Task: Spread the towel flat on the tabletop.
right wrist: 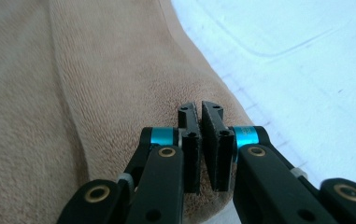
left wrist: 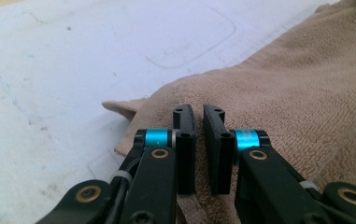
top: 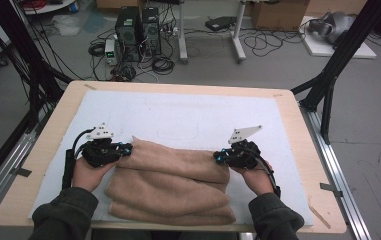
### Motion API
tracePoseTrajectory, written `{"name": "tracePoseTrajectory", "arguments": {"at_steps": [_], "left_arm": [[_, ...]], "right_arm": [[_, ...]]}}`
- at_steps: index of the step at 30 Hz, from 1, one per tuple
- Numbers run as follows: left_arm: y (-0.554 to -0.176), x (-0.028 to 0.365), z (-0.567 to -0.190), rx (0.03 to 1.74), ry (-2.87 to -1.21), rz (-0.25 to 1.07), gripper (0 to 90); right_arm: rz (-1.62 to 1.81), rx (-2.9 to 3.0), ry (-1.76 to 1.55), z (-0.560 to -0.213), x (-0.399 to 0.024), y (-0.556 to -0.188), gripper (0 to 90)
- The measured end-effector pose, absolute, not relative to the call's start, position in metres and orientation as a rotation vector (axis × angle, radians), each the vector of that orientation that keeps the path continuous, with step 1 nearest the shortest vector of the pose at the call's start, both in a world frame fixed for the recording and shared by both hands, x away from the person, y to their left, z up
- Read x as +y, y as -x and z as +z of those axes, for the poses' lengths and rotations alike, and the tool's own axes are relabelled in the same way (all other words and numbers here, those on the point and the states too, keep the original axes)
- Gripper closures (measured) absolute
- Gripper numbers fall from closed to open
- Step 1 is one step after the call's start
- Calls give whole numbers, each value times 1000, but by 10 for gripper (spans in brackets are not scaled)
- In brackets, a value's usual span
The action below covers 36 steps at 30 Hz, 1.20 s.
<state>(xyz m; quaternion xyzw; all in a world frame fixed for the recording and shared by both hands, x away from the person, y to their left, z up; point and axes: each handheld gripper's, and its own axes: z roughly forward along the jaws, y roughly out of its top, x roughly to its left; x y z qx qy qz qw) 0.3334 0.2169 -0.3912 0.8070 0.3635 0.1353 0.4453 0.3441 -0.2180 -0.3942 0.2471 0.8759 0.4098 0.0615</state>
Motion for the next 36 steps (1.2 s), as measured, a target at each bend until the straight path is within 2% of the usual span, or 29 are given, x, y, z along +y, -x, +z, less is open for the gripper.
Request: {"name": "tracePoseTrajectory", "arguments": {"at_steps": [10, 13, 15, 16, 17, 18, 19, 20, 24, 28, 36], "left_arm": [[-374, 208, -366, 932, -1950, 387, 838], [-395, 205, -362, 960, -1921, 459, 844], [-418, 201, -348, 990, -1835, 523, 844], [-426, 198, -342, 1009, -1814, 592, 795], [-433, 195, -339, 1043, -1805, 618, 641], [-438, 196, -338, 1059, -1800, 572, 526], [-439, 197, -340, 1056, -1809, 542, 540], [-437, 198, -344, 1049, -1856, 522, 539], [-421, 205, -364, 1022, -1917, 471, 524], [-401, 211, -381, 1018, -1963, 424, 515], [-351, 216, -396, 944, -1967, 365, 476]], "right_arm": [[1225, 2631, -759, -365, -226, -377, 864], [1216, 2600, -756, -360, -227, -391, 865], [1199, 2497, -816, -347, -230, -414, 861], [1215, 2399, -870, -338, -232, -425, 822], [1210, 2302, -913, -331, -233, -432, 723], [1228, 2264, -944, -327, -234, -439, 653], [1254, 2276, -983, -328, -234, -444, 610], [1229, 2302, -994, -331, -233, -445, 611], [1191, 2423, -972, -363, -232, -430, 586], [1171, 2480, -952, -376, -229, -415, 569], [1234, 2555, -796, -385, -220, -357, 550]]}}
